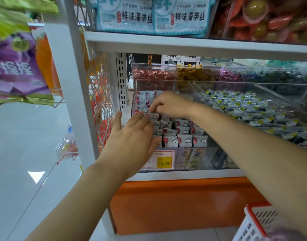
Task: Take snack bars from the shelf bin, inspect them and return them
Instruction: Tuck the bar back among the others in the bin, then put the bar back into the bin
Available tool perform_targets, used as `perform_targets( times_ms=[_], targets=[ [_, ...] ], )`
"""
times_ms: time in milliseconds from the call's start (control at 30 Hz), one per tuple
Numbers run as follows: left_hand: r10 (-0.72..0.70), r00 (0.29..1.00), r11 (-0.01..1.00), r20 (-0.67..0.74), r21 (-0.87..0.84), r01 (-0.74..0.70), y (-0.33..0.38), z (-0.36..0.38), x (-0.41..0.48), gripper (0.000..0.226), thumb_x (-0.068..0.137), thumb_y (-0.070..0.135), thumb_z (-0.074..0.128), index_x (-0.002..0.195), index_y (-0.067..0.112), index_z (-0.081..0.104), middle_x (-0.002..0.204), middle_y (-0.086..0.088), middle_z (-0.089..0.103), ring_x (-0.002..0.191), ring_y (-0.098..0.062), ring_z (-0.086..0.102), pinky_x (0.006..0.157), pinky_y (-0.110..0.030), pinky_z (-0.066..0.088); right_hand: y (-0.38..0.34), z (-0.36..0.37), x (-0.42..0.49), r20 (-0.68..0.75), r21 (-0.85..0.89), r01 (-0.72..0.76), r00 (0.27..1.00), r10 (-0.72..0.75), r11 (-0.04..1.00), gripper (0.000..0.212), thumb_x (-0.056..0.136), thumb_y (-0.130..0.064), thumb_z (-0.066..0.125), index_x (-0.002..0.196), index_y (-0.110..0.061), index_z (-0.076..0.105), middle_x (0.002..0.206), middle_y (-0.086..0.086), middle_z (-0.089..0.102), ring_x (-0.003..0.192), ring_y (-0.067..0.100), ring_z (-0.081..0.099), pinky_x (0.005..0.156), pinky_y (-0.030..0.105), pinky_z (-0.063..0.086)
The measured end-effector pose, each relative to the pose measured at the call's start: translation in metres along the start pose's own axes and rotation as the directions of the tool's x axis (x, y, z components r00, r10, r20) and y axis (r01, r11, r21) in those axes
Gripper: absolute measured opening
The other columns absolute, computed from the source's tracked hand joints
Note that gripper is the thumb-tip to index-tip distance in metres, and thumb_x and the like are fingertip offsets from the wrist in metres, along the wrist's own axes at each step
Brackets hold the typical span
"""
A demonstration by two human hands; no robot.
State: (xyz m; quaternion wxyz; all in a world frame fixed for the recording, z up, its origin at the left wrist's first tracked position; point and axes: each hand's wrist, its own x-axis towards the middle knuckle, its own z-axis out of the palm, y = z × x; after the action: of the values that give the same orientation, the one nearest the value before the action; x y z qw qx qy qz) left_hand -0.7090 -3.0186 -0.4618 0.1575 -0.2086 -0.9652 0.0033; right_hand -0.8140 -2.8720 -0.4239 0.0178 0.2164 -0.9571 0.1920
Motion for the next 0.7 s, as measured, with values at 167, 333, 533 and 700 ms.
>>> perform_targets(
  times_ms=[167, 333, 533, 700],
  targets=[
    [0.0, 1.0, 1.0, 0.002, -0.03, 0.0, 0.0, 0.0, 0.001, 0.056, 0.096, 0.048, 0.017, 0.144, 0.021, 0.031, 0.152, 0.005, 0.028, 0.144, -0.01, 0.005, 0.114, -0.051, -0.003, 0.009, 0.001, 0.02, -0.165, -0.104, -0.016, 0.986, -0.001, 0.994, 0.015, 0.089, -0.013, 0.059, 0.099, -0.011, 0.071, 0.103, 0.003, 0.069, 0.101, 0.016, 0.061, 0.089, 0.031, 0.048],
    [0.002, 1.0, 0.998, -0.011, -0.058, -0.002, -0.002, 0.001, 0.001, 0.054, 0.097, 0.048, 0.021, 0.143, 0.021, 0.033, 0.152, 0.005, 0.029, 0.144, -0.009, 0.006, 0.114, -0.05, -0.004, 0.009, 0.012, 0.028, -0.168, -0.248, 0.005, 0.985, -0.048, 0.969, 0.008, 0.082, -0.025, 0.07, 0.078, -0.018, 0.067, 0.071, -0.014, 0.049, 0.096, 0.015, 0.047, 0.078, 0.03, 0.037],
    [-0.012, 0.994, 0.992, -0.113, -0.122, -0.002, -0.001, -0.004, 0.003, 0.043, 0.099, 0.04, 0.029, 0.137, 0.024, 0.042, 0.146, 0.009, 0.037, 0.141, -0.008, 0.016, 0.115, -0.044, -0.001, -0.001, -0.009, -0.003, -0.468, 0.21, 0.075, 0.883, 0.033, 0.975, 0.008, 0.087, -0.017, 0.063, 0.081, -0.012, 0.062, 0.079, -0.006, 0.059, 0.069, 0.002, 0.052, 0.064, 0.016, 0.042],
    [-0.171, 0.917, 0.925, -0.362, -0.378, 0.023, 0.01, -0.011, 0.003, 0.037, 0.095, 0.017, 0.048, 0.132, 0.015, 0.049, 0.133, -0.001, 0.051, 0.124, -0.019, 0.041, 0.103, -0.033, 0.032, -0.005, -0.021, -0.06, -0.654, 0.438, 0.165, 0.733, 0.188, 0.884, 0.011, 0.089, -0.015, 0.061, 0.079, -0.016, 0.057, 0.085, 0.009, 0.064, 0.071, 0.023, 0.062, 0.065, 0.031, 0.053]
  ],
)
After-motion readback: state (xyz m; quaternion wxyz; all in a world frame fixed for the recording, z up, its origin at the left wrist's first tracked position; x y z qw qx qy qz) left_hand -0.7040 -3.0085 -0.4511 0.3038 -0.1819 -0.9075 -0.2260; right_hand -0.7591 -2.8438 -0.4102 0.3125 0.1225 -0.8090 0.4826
